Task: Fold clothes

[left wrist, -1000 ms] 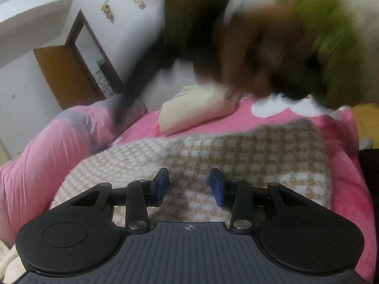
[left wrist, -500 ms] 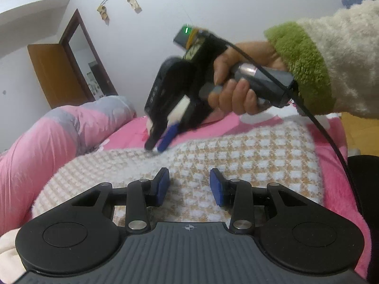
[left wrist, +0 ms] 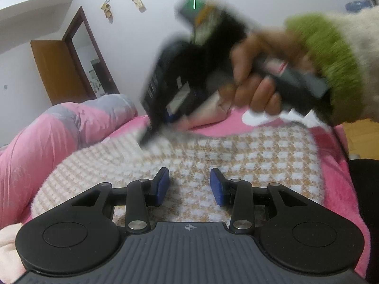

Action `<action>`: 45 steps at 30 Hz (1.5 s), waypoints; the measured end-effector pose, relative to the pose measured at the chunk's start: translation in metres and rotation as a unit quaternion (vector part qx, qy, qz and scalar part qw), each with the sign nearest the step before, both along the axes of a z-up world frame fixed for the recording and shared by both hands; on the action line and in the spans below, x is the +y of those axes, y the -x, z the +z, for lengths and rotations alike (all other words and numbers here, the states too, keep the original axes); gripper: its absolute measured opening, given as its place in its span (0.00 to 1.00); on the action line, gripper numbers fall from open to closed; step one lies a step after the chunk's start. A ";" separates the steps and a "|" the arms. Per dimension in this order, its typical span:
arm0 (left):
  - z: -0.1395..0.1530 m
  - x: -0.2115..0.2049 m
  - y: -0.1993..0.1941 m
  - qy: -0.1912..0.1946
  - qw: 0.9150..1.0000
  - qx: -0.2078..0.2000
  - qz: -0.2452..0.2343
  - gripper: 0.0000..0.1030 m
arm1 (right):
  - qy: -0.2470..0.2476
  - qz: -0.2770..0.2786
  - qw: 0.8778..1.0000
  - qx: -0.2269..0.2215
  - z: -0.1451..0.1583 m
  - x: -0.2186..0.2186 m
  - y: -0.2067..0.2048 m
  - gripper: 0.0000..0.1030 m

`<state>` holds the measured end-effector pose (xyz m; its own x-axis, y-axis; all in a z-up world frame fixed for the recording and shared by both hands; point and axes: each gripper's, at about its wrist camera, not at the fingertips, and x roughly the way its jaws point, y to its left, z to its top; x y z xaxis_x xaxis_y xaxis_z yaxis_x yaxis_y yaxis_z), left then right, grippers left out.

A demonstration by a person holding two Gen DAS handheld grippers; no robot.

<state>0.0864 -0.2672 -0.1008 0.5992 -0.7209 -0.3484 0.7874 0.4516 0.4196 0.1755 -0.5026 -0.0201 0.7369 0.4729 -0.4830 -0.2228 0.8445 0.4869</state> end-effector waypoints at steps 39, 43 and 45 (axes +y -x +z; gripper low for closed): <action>0.013 -0.009 -0.035 -0.014 0.996 0.014 0.090 0.52 | 0.313 0.022 0.947 -0.060 -0.048 0.055 -0.028 0.03; 0.013 -0.007 -0.033 -0.006 0.995 0.013 0.099 0.53 | 0.325 0.048 0.938 -0.112 0.001 0.070 -0.021 0.04; 0.013 -0.007 -0.033 -0.003 0.995 0.012 0.103 0.53 | 0.270 0.099 0.947 -0.146 0.023 0.077 -0.019 0.03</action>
<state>0.1189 -0.2737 -0.0877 0.7259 -0.5814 -0.3676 0.6877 0.6028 0.4046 0.1948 -0.4252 0.0030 0.7987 0.3587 -0.4831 -0.4618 0.8801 -0.1099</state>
